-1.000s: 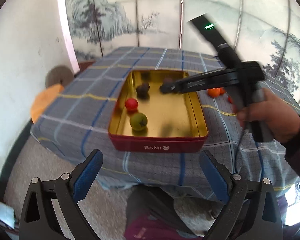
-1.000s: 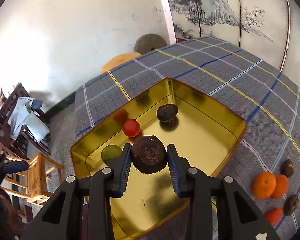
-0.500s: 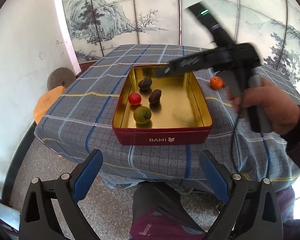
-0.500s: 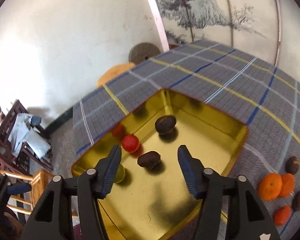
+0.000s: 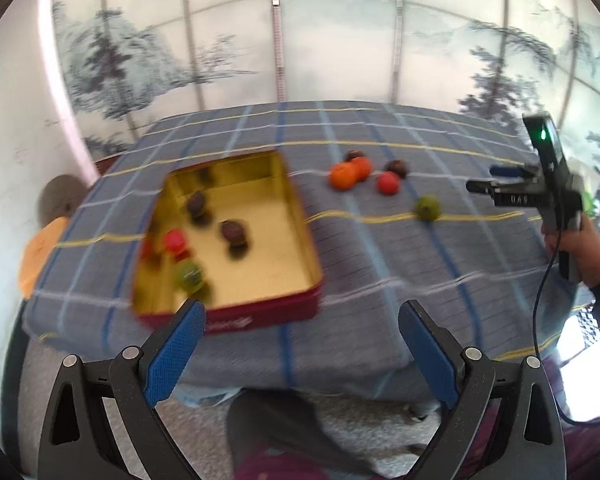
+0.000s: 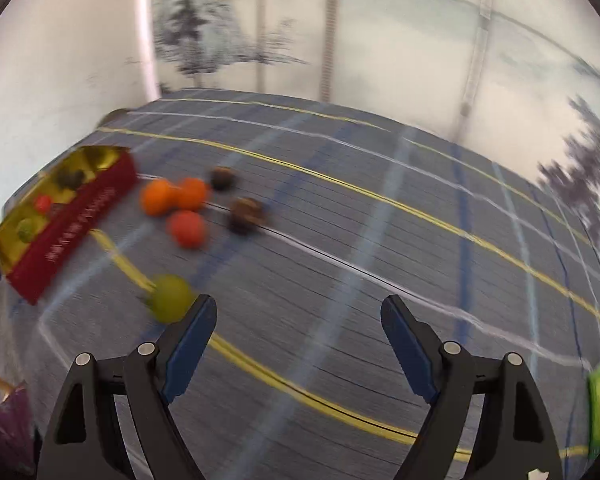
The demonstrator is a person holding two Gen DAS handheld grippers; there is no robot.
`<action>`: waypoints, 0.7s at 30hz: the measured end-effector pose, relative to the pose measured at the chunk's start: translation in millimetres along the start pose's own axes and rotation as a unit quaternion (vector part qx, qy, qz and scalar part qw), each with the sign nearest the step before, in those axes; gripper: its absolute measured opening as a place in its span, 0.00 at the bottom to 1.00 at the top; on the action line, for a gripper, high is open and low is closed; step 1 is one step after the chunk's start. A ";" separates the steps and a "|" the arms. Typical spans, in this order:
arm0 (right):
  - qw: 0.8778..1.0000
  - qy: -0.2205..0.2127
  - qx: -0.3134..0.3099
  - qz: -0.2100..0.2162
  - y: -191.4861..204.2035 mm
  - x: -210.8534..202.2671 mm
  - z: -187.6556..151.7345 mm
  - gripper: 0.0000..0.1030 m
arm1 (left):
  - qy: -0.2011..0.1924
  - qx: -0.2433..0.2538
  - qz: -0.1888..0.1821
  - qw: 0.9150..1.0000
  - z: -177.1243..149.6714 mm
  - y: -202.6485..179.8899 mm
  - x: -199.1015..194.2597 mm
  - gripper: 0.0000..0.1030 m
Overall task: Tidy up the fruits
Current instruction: 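Grasp the second green tomato with the left gripper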
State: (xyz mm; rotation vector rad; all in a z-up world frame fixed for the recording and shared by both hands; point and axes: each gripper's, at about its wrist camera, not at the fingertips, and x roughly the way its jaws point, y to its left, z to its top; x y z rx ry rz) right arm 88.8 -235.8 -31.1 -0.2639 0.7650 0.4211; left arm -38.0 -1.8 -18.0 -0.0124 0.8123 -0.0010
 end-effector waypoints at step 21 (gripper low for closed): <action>0.991 -0.001 0.133 0.033 -90.8 7.9 -40.3 0.92 | 0.071 0.028 -0.083 0.994 100.7 -117.7 166.0 0.88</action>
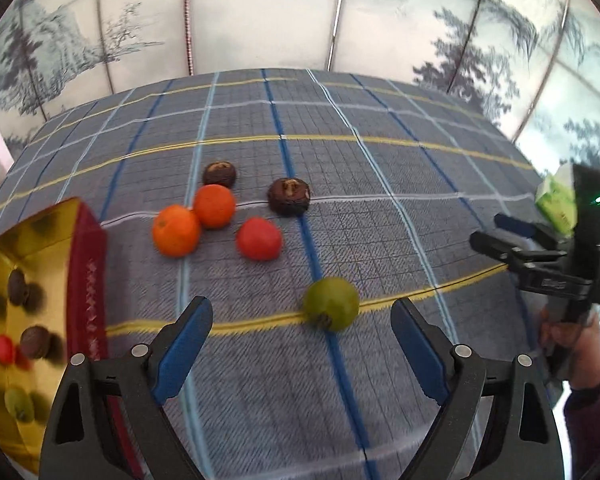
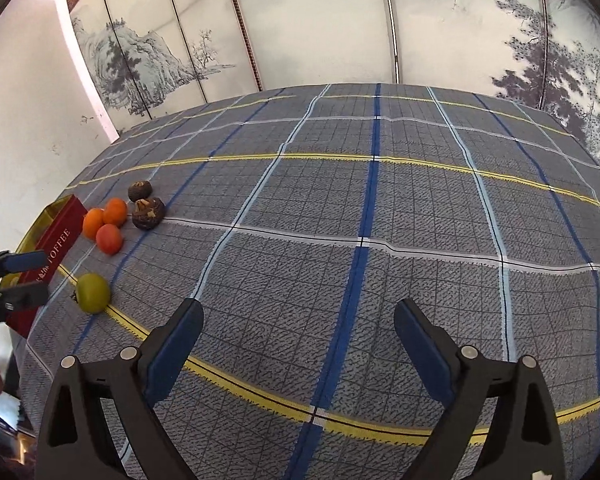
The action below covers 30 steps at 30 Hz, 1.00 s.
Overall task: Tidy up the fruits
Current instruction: 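Grasp the second green tomato with the left gripper, then place the green tomato in the tin with the left gripper while the right gripper grasps a red tomato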
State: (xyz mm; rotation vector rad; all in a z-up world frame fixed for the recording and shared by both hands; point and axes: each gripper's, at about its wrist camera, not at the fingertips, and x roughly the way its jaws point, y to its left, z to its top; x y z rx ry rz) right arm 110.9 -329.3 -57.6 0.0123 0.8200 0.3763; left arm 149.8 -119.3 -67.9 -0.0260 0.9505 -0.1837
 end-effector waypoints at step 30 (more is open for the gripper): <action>0.980 0.005 -0.125 0.156 109.1 -5.1 20.8 0.67 | -0.063 -0.060 0.014 0.996 -48.1 30.3 -107.0 0.34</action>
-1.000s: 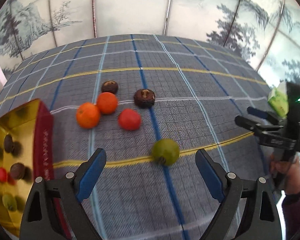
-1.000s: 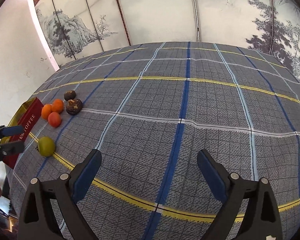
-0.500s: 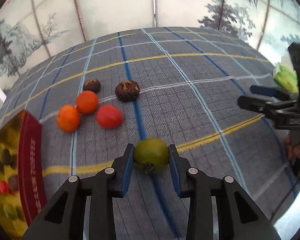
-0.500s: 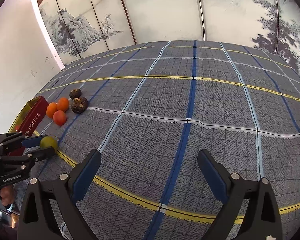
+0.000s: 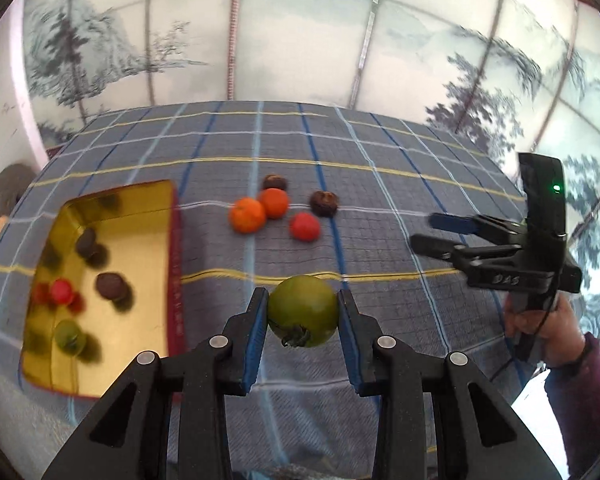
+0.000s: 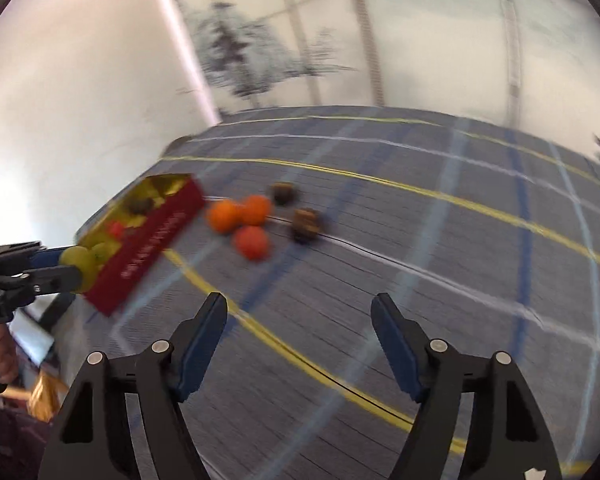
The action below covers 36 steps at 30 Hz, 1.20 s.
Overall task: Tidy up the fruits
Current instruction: 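Place the green tomato in the tin with the left gripper while the right gripper grasps a red tomato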
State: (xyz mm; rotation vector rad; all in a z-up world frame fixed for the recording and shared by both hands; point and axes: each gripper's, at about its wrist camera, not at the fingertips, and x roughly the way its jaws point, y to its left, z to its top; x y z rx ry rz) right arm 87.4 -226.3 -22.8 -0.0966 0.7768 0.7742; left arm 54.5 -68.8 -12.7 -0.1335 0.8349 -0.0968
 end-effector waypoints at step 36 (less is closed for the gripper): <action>0.998 0.056 -0.012 -0.033 43.5 74.1 -6.3 0.28 | 0.000 -0.105 0.072 0.992 -42.0 114.3 -29.1 0.35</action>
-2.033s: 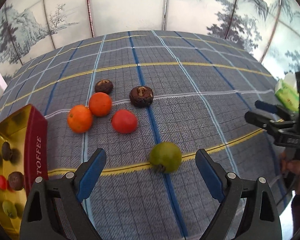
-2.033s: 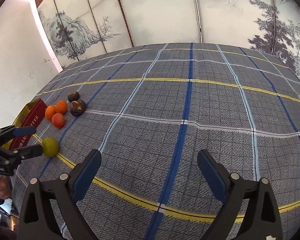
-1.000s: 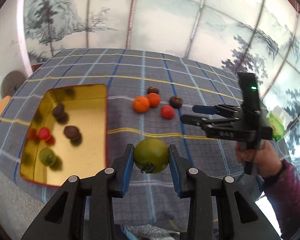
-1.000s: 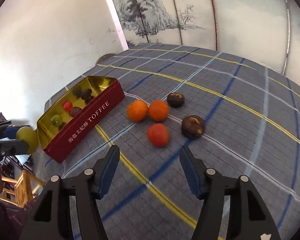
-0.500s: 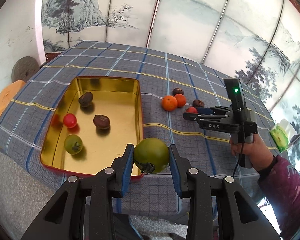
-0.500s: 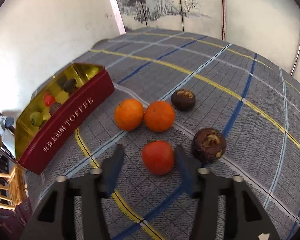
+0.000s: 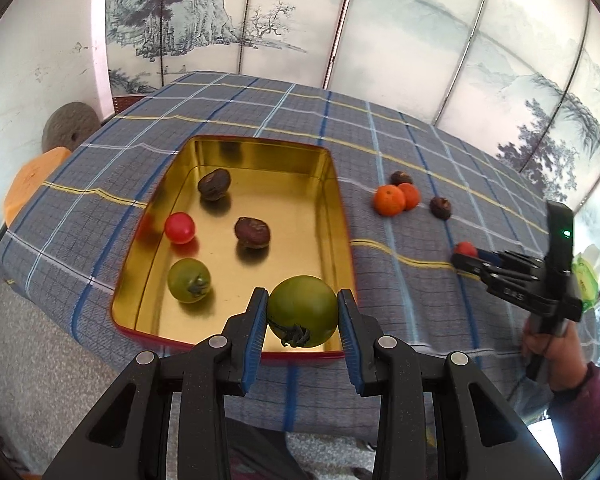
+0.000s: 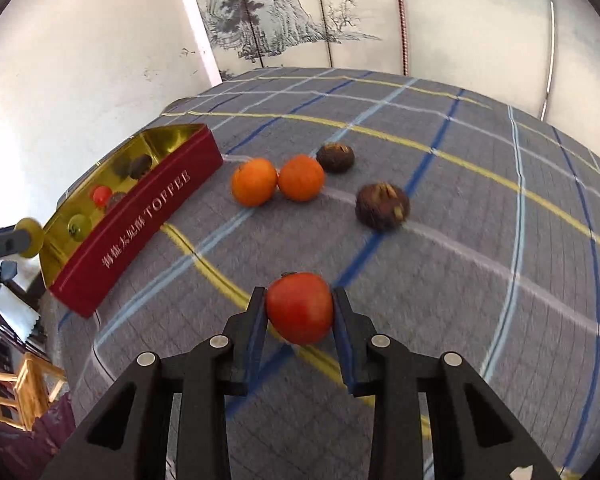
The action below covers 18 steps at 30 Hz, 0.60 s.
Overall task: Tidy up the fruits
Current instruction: 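Place the green tomato in the tin with the left gripper while the right gripper grasps a red tomato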
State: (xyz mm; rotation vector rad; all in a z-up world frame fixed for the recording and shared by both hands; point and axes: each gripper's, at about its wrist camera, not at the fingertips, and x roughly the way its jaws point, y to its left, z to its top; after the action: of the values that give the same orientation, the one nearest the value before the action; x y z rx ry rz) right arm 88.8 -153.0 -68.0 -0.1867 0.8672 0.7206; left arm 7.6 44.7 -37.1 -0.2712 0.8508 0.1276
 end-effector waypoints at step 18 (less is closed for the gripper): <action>1.000 0.001 0.016 0.001 -7.0 1.1 -3.6 0.28 | 0.012 0.023 0.037 0.999 5.6 16.9 37.4 0.35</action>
State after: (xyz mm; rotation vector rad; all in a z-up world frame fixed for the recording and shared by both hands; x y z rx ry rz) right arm 91.5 -159.2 -72.1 -0.1573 0.8805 0.7088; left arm 32.5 62.6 -65.1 -0.1990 0.8874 0.1750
